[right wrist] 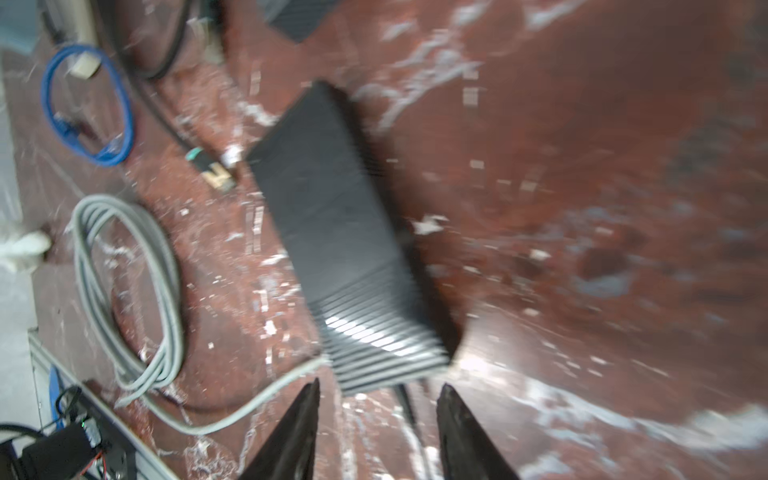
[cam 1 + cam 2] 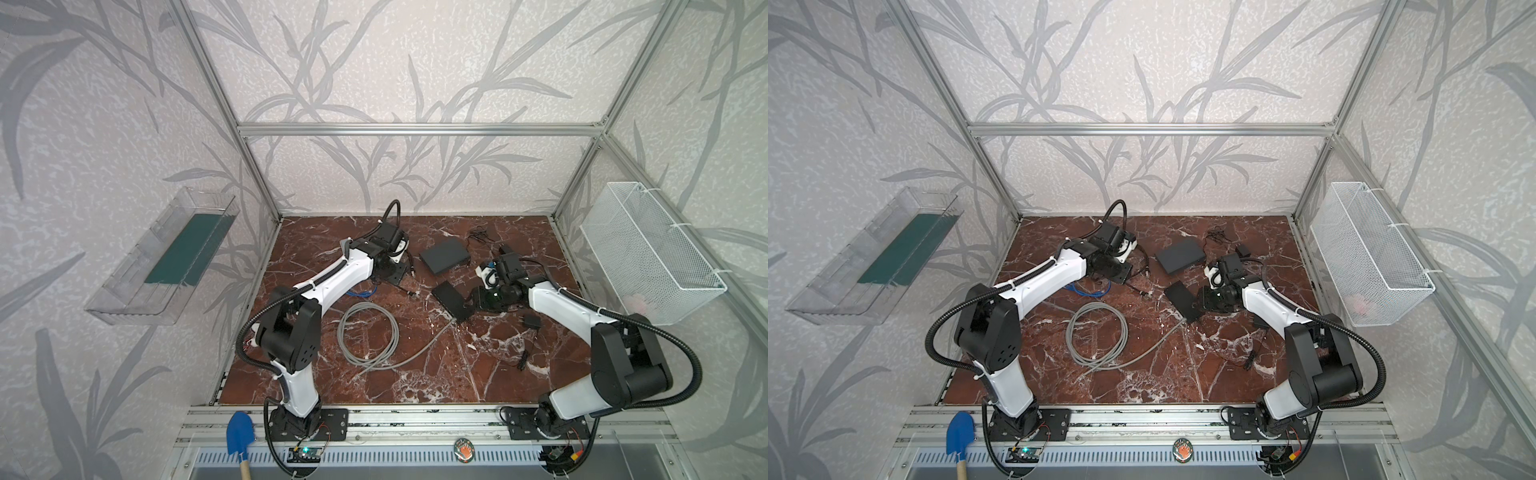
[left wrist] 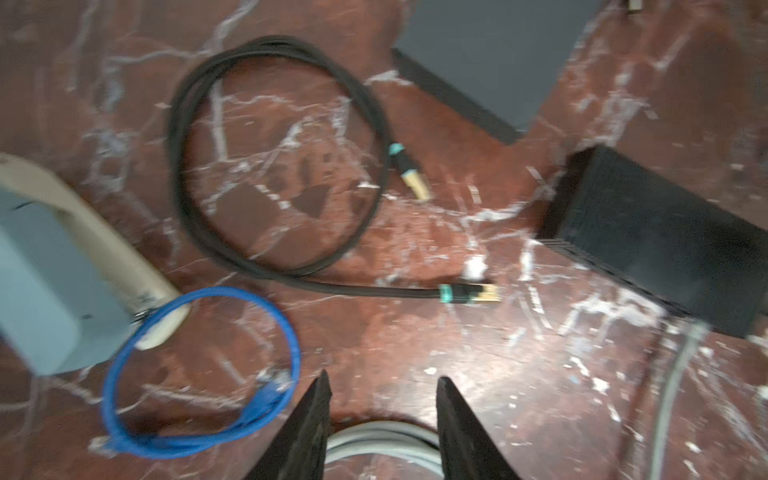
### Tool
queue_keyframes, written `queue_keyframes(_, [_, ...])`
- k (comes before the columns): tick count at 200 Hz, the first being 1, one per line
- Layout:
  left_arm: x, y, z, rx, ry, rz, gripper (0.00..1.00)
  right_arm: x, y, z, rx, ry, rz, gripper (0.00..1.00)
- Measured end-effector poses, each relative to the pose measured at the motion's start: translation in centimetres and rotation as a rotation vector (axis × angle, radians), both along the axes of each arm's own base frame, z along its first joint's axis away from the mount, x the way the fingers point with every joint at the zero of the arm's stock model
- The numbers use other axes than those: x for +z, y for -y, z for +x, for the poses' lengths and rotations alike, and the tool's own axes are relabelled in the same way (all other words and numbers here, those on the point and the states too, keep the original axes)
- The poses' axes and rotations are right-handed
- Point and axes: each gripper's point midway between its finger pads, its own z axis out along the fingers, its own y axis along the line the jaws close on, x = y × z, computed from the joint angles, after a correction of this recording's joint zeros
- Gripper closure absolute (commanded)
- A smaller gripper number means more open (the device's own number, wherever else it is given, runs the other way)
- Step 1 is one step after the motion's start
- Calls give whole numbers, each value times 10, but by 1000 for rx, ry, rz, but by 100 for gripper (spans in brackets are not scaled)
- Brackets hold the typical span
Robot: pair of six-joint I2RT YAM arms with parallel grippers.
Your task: Insert the plug into the switch port
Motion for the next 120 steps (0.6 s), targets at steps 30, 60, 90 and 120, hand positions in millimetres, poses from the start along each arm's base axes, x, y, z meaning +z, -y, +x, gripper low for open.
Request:
queue_keyframes(30, [-7, -55, 23, 173, -20, 104, 55, 9, -24, 3, 45, 34, 28, 53])
queue_keyframes(60, [-19, -97, 32, 365, -63, 92, 54, 3, -34, 8, 47, 19, 33, 53])
queue_keyframes(90, [-27, -126, 33, 515, -89, 54, 54, 1, -44, 15, 60, 18, 34, 53])
queue_keyframes(120, [-48, -145, 24, 646, -129, 8, 54, 2, -53, 23, 69, 22, 40, 53])
